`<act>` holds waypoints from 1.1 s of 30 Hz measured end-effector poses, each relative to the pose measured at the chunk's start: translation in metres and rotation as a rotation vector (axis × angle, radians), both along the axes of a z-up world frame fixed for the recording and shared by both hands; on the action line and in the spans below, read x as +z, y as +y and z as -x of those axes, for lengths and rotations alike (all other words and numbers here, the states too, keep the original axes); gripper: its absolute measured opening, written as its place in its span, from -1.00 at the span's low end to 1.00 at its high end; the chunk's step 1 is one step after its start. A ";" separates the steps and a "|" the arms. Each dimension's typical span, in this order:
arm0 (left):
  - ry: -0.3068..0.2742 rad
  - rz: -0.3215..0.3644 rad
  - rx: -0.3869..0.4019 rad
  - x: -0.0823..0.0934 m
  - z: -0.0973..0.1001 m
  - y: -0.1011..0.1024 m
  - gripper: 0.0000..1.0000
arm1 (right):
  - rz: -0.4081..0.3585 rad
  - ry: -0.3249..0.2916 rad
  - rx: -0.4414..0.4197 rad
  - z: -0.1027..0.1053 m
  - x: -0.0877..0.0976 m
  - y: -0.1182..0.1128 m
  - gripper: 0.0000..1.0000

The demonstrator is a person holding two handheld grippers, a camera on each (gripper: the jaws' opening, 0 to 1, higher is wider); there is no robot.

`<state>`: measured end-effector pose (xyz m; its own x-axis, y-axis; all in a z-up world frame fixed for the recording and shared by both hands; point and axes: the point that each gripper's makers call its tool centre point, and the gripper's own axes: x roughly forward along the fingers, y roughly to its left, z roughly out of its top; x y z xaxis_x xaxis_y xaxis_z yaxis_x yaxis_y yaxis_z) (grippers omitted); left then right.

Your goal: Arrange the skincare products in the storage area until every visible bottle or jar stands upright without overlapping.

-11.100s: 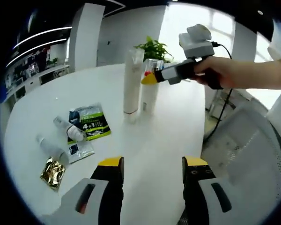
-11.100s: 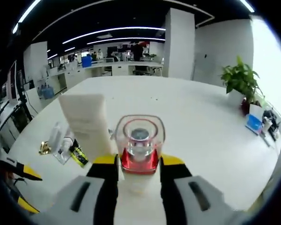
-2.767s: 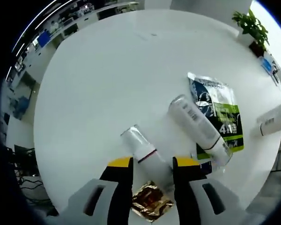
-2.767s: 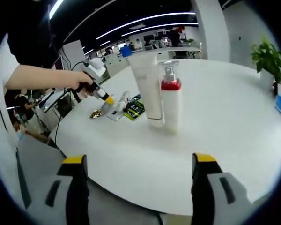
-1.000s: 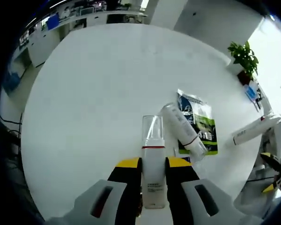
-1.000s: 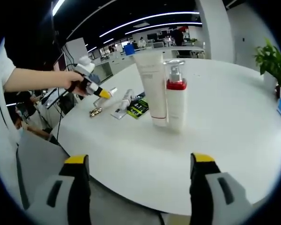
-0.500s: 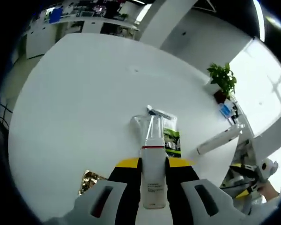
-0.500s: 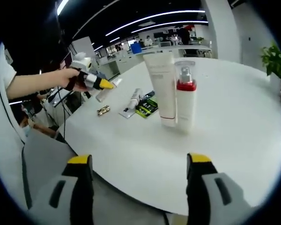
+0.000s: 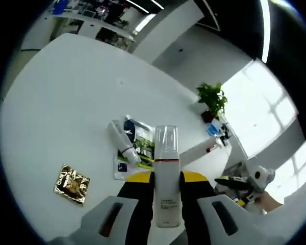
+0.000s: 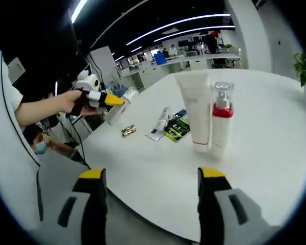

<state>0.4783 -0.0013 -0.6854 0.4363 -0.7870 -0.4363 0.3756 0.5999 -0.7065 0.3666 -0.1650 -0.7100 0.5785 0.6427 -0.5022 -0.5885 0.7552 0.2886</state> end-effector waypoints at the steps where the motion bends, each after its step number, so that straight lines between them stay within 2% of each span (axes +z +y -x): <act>1: -0.002 0.033 0.003 0.005 0.004 -0.002 -0.68 | -0.007 -0.002 0.007 0.000 0.001 0.003 0.48; 3: -0.015 0.063 -0.002 0.012 0.009 -0.005 -0.68 | -0.041 -0.004 0.023 0.000 0.007 0.013 0.46; 9: -0.059 0.167 -0.059 0.034 0.034 -0.019 -0.68 | -0.237 0.010 0.059 -0.002 0.037 0.043 0.30; 12: -0.076 0.202 -0.077 0.040 0.044 -0.023 -0.68 | -0.309 0.011 0.067 -0.003 0.050 0.052 0.26; 15: -0.089 0.225 -0.102 0.044 0.055 -0.026 -0.68 | -0.352 0.007 0.072 -0.005 0.058 0.056 0.31; 21: -0.104 0.269 -0.179 0.047 0.083 -0.037 -0.68 | -0.467 0.002 0.112 -0.009 0.082 0.069 0.23; 27: -0.107 0.368 -0.244 0.060 0.105 -0.051 -0.68 | -0.514 -0.004 0.184 -0.010 0.094 0.085 0.08; 30: -0.111 0.388 -0.281 0.064 0.114 -0.058 -0.68 | -0.558 0.012 0.219 -0.009 0.099 0.094 0.01; 33: -0.111 0.400 -0.324 0.066 0.125 -0.065 -0.68 | -0.627 0.030 0.276 -0.003 0.108 0.103 -0.16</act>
